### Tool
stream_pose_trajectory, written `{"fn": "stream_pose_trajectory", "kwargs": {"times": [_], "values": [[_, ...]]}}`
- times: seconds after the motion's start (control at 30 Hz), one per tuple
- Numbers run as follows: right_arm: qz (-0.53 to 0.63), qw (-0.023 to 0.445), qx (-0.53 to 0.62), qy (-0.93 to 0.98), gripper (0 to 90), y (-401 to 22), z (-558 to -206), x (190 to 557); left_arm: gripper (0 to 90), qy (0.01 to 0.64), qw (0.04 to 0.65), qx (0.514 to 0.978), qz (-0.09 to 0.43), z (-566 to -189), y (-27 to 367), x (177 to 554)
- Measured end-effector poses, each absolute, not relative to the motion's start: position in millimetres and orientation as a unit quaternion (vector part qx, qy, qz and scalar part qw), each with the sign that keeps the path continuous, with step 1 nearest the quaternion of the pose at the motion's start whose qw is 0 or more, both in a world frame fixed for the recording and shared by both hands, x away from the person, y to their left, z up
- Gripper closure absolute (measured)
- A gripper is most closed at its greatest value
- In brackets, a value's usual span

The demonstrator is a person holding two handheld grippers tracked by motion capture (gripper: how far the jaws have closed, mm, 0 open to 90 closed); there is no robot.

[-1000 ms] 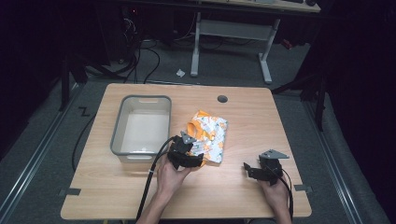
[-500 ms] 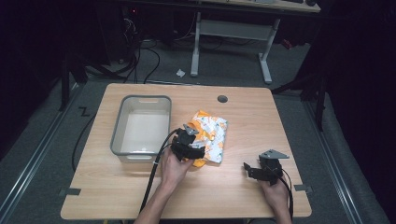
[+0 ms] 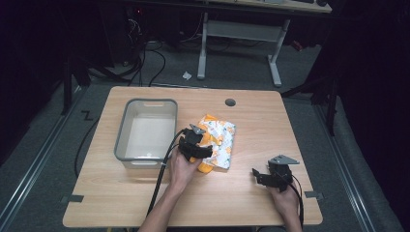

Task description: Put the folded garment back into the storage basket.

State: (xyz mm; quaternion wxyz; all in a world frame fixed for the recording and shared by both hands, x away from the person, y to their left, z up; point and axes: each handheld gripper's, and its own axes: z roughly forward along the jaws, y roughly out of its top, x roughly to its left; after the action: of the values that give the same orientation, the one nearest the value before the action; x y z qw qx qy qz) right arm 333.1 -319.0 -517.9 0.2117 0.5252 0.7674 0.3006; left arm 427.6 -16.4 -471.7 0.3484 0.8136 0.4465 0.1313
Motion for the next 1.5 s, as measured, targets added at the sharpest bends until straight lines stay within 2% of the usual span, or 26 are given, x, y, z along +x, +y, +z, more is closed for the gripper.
{"fn": "stream_pose_trajectory", "kwargs": {"times": [0.57, 0.93, 1.27, 1.3, 1.33, 1.43, 1.5], "values": [[0.301, 0.212, 0.524, 0.768, 23.7, -319.1, -517.9, 333.2, 27.5, 0.466, 0.306, 0.823, 0.112, -506.5, -35.2, 447.2], [0.301, 0.212, 0.524, 0.768, 23.7, -319.1, -517.9, 333.2, 29.4, 0.450, 0.290, 0.834, 0.135, -510.9, -39.5, 447.4], [0.301, 0.212, 0.524, 0.768, 23.7, -319.1, -517.9, 333.2, 53.1, 0.430, 0.297, 0.842, 0.133, -508.5, -41.0, 444.4], [0.301, 0.212, 0.525, 0.768, 23.7, -319.1, -517.9, 333.2, 53.1, 0.428, 0.297, 0.843, 0.132, -508.1, -41.7, 444.0], [0.301, 0.212, 0.525, 0.768, 23.7, -319.1, -517.9, 333.2, 59.6, 0.425, 0.298, 0.846, 0.126, -507.1, -42.0, 444.0], [0.301, 0.212, 0.525, 0.768, 23.7, -319.1, -517.9, 333.2, 67.6, 0.424, 0.302, 0.846, 0.119, -506.5, -41.8, 444.0], [0.301, 0.212, 0.525, 0.767, 23.7, -319.1, -517.9, 333.1, 71.1, 0.428, 0.315, 0.842, 0.091, -505.4, -38.9, 446.0]]}}
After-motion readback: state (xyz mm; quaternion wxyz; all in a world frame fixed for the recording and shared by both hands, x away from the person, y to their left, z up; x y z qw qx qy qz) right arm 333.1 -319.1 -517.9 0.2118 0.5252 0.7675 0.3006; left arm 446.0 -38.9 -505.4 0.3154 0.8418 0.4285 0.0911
